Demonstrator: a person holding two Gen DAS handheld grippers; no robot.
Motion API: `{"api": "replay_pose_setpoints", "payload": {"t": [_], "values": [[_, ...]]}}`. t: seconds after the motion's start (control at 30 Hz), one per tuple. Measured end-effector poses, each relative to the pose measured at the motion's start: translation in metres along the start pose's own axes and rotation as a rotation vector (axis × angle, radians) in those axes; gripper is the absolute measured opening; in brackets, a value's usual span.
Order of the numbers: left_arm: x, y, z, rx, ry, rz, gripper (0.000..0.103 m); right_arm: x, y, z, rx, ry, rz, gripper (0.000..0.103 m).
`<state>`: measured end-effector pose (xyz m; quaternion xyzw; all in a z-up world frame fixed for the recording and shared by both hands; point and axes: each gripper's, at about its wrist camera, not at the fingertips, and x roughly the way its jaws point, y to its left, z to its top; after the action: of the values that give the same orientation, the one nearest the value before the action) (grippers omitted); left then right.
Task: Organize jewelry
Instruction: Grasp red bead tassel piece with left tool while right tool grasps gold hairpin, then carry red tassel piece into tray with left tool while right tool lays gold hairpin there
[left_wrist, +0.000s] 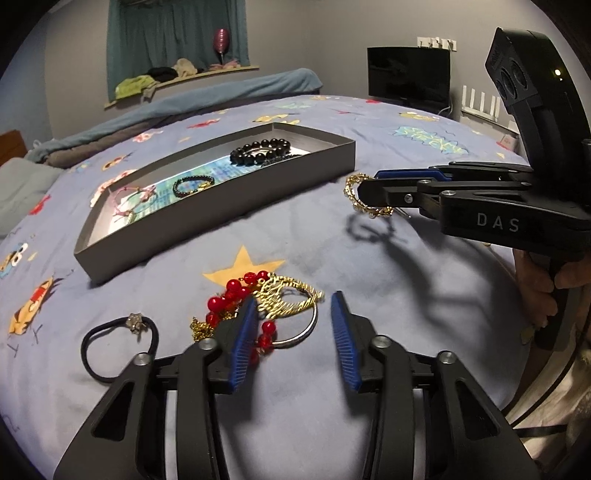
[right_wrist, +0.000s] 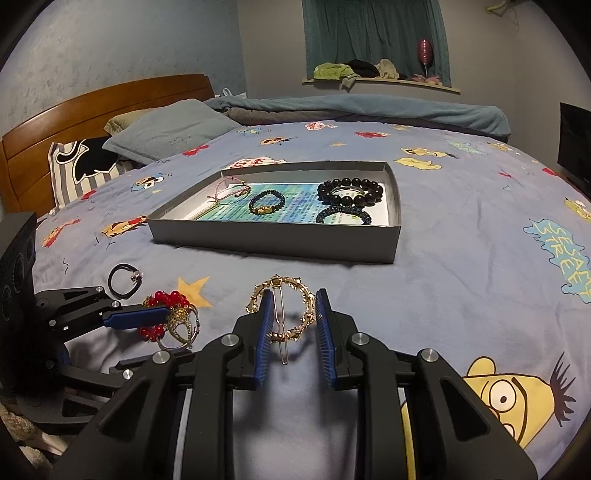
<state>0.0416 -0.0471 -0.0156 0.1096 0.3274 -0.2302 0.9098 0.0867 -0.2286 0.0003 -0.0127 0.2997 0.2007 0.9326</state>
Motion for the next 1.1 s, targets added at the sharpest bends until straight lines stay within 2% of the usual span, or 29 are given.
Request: {"api": "replay_pose_setpoints", "payload": {"t": [0.1,0.3,0.47,0.87,1.1], "values": [[-0.001,0.002,0.001,-0.006,-0.005,-0.002,0.025,-0.002,0.001,0.000,-0.004,-0.005,0.002,0.023],[-0.003,0.004,0.002,-0.016,-0.011,-0.011,0.010,-0.005,0.001,-0.001,-0.005,-0.012,0.004,0.023],[-0.006,0.005,0.001,-0.010,-0.026,-0.005,0.008,-0.006,0.002,-0.001,-0.006,-0.015,0.003,0.023],[-0.033,0.008,0.006,-0.003,-0.129,-0.004,0.008,-0.009,0.006,0.002,-0.010,-0.029,0.007,0.023],[-0.038,0.017,0.008,-0.027,-0.136,-0.003,0.007,-0.008,0.008,0.002,-0.006,-0.024,0.014,0.023]]}}
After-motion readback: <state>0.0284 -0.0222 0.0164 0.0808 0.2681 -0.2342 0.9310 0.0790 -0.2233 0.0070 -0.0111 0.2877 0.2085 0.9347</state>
